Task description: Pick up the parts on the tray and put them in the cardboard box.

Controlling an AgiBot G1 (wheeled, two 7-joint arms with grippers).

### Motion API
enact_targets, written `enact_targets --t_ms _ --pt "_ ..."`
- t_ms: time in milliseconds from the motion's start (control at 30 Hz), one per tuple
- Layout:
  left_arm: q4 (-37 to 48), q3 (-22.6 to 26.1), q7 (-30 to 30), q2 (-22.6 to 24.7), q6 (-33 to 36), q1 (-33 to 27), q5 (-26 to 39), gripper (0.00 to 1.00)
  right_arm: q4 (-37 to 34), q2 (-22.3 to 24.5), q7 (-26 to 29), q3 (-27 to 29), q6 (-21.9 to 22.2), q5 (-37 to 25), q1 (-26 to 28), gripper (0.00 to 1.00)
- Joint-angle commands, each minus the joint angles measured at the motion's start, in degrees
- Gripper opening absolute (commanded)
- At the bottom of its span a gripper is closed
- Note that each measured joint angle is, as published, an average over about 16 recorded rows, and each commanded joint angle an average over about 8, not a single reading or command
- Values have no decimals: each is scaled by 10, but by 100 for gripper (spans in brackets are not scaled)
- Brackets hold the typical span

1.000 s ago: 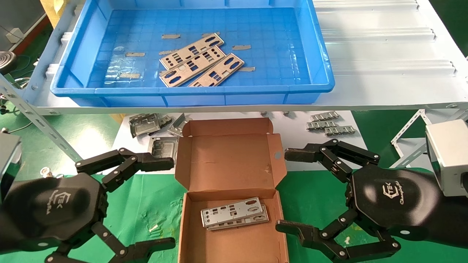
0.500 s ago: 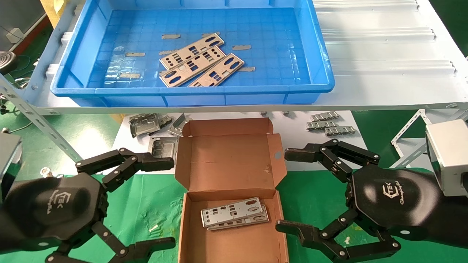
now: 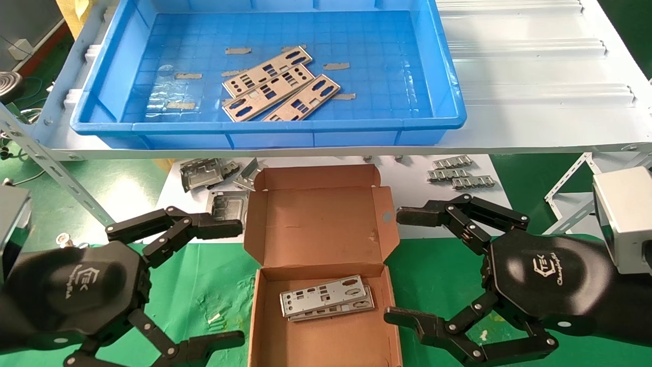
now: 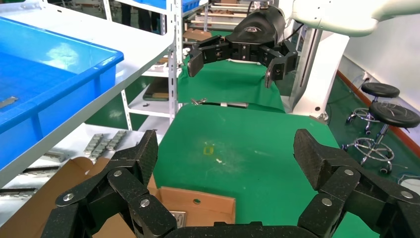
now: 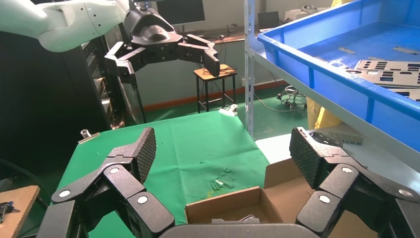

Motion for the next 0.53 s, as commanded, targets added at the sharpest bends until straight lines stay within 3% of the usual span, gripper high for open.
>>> enact_targets --t_ms 33,533 --pt "0 0 0 0 0 0 0 100 0 0 0 0 0 0 0 100" --pt "0 0 0 0 0 0 0 100 0 0 0 0 0 0 0 100"
